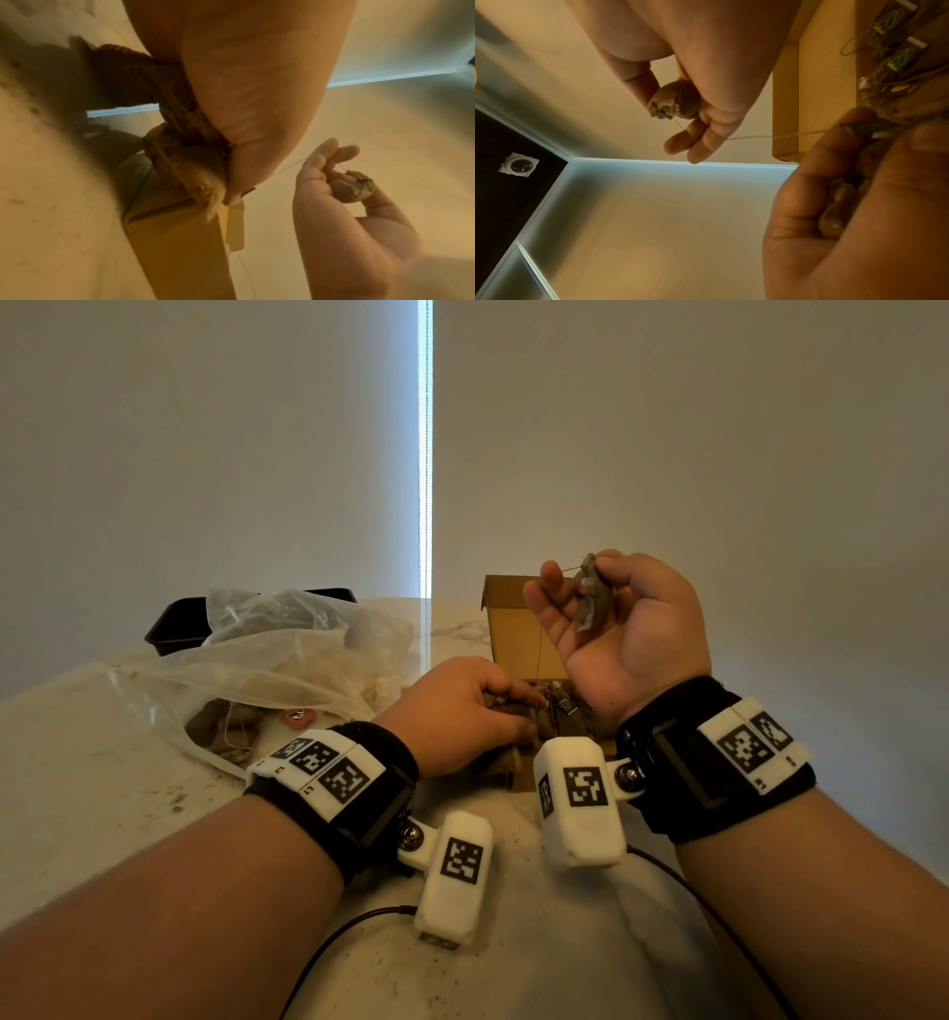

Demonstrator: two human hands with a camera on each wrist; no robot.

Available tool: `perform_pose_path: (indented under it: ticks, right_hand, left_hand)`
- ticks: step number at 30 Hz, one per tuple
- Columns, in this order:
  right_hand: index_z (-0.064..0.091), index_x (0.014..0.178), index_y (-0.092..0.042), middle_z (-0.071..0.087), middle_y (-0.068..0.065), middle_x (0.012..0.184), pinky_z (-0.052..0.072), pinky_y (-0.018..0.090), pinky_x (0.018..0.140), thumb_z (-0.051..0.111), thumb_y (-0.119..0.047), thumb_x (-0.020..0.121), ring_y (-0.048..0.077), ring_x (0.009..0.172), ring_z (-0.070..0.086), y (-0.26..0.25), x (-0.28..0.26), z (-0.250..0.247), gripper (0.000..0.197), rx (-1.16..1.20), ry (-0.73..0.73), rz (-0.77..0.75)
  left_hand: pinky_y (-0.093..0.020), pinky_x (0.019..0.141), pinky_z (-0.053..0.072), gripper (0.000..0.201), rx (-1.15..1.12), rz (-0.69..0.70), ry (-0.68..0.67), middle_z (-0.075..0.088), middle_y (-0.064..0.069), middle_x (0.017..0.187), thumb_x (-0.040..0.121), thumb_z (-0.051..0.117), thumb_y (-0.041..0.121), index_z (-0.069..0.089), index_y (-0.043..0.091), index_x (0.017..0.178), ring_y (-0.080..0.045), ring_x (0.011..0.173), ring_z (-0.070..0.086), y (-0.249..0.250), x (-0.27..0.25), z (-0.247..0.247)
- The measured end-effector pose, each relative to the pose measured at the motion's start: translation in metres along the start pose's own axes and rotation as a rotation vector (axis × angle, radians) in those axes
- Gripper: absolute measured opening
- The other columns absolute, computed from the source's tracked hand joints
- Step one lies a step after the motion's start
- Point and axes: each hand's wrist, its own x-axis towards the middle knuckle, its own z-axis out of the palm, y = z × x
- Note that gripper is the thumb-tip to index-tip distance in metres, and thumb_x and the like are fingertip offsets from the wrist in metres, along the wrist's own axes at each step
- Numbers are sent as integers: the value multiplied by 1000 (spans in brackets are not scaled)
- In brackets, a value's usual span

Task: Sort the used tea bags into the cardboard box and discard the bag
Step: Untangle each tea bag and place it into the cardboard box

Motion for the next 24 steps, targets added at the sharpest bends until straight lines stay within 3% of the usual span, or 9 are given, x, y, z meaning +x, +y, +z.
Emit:
perform_pose_path:
  ticks: [5,11,15,17,21,24]
  right_hand:
    - [54,81,-7,59,9,66,58,47,88,51,-4,92,33,79,71,1,0,0,12,-4,6,-5]
    - [54,81,-6,60,10,68,56,49,92,52,-4,92,34,82,71,1,0,1,12,1,10,-16]
    - [54,80,-7,59,9,68,56,49,91,52,-3,91,34,81,71,2,1,1,12,8,-1,-17]
    - [54,80,-7,59,9,68,56,50,91,52,-3,92,35,82,71,1,0,0,13,3,0,-22]
    - [54,79,-7,58,9,70,57,47,90,51,-4,93,34,83,70,-2,2,-1,15,-25,17,-44]
    - [56,89,-7,61,10,83,59,40,76,52,-6,95,30,85,70,-2,8,-10,7,-231,93,-31]
  left_hand:
    - [-21,87,47,27,-9,-2,0,59,25,96,83,76,40,74,36,110,2,94,57,-2,1,0]
    - [-19,82,47,32,-17,13,-4,61,20,99,80,77,44,74,34,110,-1,93,59,-2,0,0]
    - [-5,69,42,14,2,33,18,63,22,87,91,68,36,75,34,104,12,82,59,-2,2,2]
    - [-4,67,42,14,8,31,29,63,21,84,95,64,33,75,33,104,13,79,59,-2,3,3]
    - [-16,74,48,18,-10,7,52,66,15,88,97,60,36,76,30,103,1,82,62,-3,3,3]
    - [-23,75,54,17,-77,-4,99,70,10,88,97,60,35,76,28,98,-6,81,66,-4,2,3]
